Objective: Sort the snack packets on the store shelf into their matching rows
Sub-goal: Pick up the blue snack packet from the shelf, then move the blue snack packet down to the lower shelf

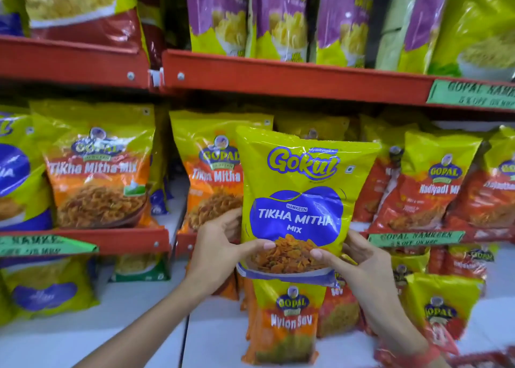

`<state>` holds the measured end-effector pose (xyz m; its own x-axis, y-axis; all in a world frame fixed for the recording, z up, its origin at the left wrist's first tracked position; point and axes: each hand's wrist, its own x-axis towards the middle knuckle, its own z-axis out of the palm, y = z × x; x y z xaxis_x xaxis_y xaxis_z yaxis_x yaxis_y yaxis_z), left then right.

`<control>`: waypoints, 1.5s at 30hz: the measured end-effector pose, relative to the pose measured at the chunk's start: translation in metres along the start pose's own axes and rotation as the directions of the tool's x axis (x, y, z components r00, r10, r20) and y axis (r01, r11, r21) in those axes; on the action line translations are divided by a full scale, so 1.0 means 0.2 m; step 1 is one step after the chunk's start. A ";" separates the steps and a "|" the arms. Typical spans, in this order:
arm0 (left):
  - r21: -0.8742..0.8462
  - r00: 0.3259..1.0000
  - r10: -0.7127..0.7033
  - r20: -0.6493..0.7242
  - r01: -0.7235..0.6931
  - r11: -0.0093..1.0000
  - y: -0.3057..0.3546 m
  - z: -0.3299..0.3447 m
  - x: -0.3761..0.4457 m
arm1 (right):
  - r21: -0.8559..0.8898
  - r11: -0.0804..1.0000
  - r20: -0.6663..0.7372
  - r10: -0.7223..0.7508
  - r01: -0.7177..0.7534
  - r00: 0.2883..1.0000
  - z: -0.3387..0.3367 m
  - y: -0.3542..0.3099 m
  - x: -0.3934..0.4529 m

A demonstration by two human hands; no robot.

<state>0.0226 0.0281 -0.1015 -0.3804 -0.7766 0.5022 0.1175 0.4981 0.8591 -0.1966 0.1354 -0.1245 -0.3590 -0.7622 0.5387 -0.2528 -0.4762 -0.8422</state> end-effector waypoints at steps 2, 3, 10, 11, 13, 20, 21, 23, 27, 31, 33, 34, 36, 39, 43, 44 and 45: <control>0.004 0.998 -0.053 -0.037 0.054 0.999 -0.04 -0.06 -0.12 | 0.013 0.999 0.040 0.052 -0.053 0.998 0.07 0.05 -0.07; 0.003 0.995 -0.084 -0.054 0.085 0.996 -0.06 -0.10 -0.18 | 0.014 0.996 0.066 0.083 -0.084 0.994 0.10 0.07 -0.11; -0.020 0.902 -0.381 -0.202 0.385 0.923 -0.26 -0.33 -0.60 | -0.030 0.953 0.234 0.299 -0.300 0.925 0.40 0.35 -0.37; -0.017 0.883 -0.411 -0.225 0.418 0.908 -0.30 -0.37 -0.66 | -0.039 0.942 0.258 0.333 -0.335 0.907 0.45 0.40 -0.42; -0.032 0.835 -0.483 -0.263 0.493 0.869 -0.38 -0.44 -0.77 | -0.069 0.912 0.297 0.406 -0.405 0.864 0.53 0.48 -0.50; -0.010 0.690 -0.663 -0.290 0.691 0.723 -0.71 -0.70 -0.93 | -0.282 0.819 0.376 0.574 -0.501 0.727 0.84 0.73 -0.61; 0.003 0.667 -0.683 -0.299 0.716 0.698 -0.76 -0.73 -0.91 | -0.304 0.792 0.364 0.610 -0.529 0.704 0.89 0.76 -0.59; -0.038 0.575 -0.747 -0.333 0.784 0.620 -0.87 -0.80 -0.83 | -0.302 0.697 0.343 0.716 -0.650 0.608 1.00 0.81 -0.53; -0.243 0.345 -0.902 -0.258 0.881 0.407 -0.99 -0.89 -0.68 | -0.350 0.452 0.311 0.882 -0.821 0.353 1.16 0.89 -0.44; -0.306 0.185 -0.967 -0.175 0.923 0.232 -0.99 -0.96 -0.62 | -0.437 0.359 0.262 0.928 -0.825 0.265 1.27 0.94 -0.38; -0.331 0.148 -0.986 -0.075 0.929 0.165 -1.00 -1.01 -0.62 | -0.411 0.315 0.254 0.941 -0.855 0.225 1.30 0.95 -0.36; -0.346 0.142 -0.989 -0.037 0.927 0.146 -1.00 -1.02 -0.63 | -0.392 0.300 0.260 0.943 -0.870 0.208 1.30 0.95 -0.35; -0.362 0.141 -0.990 0.018 0.924 0.125 -1.00 -1.08 -0.64 | -0.386 0.293 0.271 0.942 -0.874 0.196 1.31 0.94 -0.33; -0.283 0.174 -0.983 0.054 0.947 0.152 -0.94 -1.15 -0.62 | -0.432 0.347 0.325 0.921 -0.833 0.215 1.33 0.80 -0.28; -0.186 0.353 -0.929 0.108 0.926 0.330 -0.70 -1.26 -0.53 | -0.365 0.519 0.484 0.815 -0.773 0.319 1.35 0.46 -0.12; -0.174 0.407 -0.905 0.121 0.907 0.384 -0.61 -1.30 -0.50 | -0.329 0.569 0.523 0.774 -0.754 0.356 1.35 0.35 -0.08; -0.169 0.460 -0.878 0.132 0.883 0.437 -0.52 -1.33 -0.47 | -0.291 0.617 0.555 0.732 -0.731 0.396 1.35 0.25 -0.03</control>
<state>0.2891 -0.0538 -0.2123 -0.3992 -0.7436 -0.5363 -0.1292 -0.5335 0.8359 0.0363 -0.0023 -0.1763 0.1713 -0.8937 -0.4147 -0.1550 0.3912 -0.9071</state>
